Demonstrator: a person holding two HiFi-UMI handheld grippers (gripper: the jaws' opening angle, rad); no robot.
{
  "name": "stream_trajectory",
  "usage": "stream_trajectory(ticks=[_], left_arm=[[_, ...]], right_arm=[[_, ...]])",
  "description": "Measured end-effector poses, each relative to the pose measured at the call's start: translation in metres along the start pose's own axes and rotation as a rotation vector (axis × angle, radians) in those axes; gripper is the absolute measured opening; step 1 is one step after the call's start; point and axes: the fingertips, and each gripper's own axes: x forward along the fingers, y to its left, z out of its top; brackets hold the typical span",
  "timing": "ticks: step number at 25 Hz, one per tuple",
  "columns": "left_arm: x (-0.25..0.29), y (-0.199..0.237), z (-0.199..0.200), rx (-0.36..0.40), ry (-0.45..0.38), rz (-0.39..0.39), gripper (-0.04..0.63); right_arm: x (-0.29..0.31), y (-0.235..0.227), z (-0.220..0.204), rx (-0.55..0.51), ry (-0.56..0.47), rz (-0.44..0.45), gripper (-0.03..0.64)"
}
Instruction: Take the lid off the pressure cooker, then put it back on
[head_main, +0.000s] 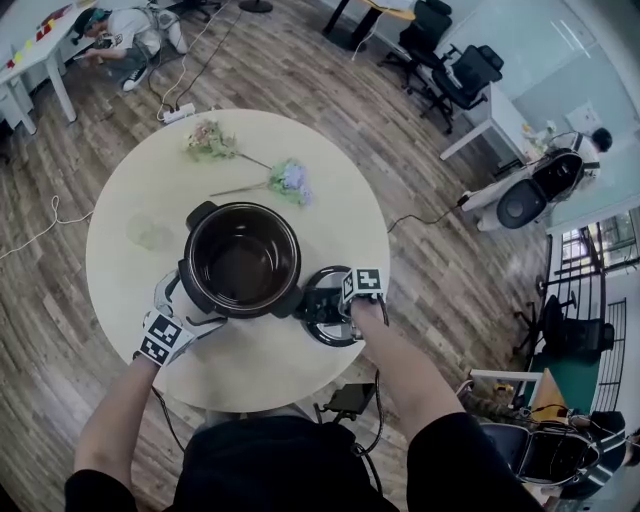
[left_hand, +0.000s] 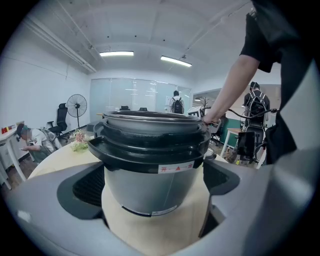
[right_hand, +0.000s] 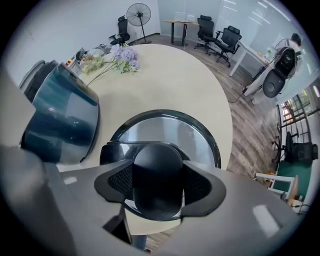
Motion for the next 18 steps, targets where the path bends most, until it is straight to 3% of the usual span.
stream_trajectory(ticks=[3,6,9,16,18], left_arm=[[-0.001,-0.001,-0.001,-0.003,0.008,0.005,0.591],[0.001,-0.001,-0.002,-0.004,0.005,0.007,0.591],[0.001,-0.002,-0.002,-0.006,0.004,0.006,0.591],[-0.001,-0.001,0.001,-0.009,0.004,0.013,0.591],[0.000,-0.001,0.000,-0.009,0.005,0.013,0.591]], right_arm=[[0.000,0.001,-0.008,-0.010,0.034,-0.004,0.290],[0.001,-0.003,-0.024,0.018,0.074,0.010,0.368],[0.001,-0.007,-0.030,0.064,0.066,0.028,0.365],[0.000,-0.004,-0.024,0.053,0.076,-0.004,0.360],[0.000,-0.002,-0.023,0.014,0.070,-0.010,0.332]])
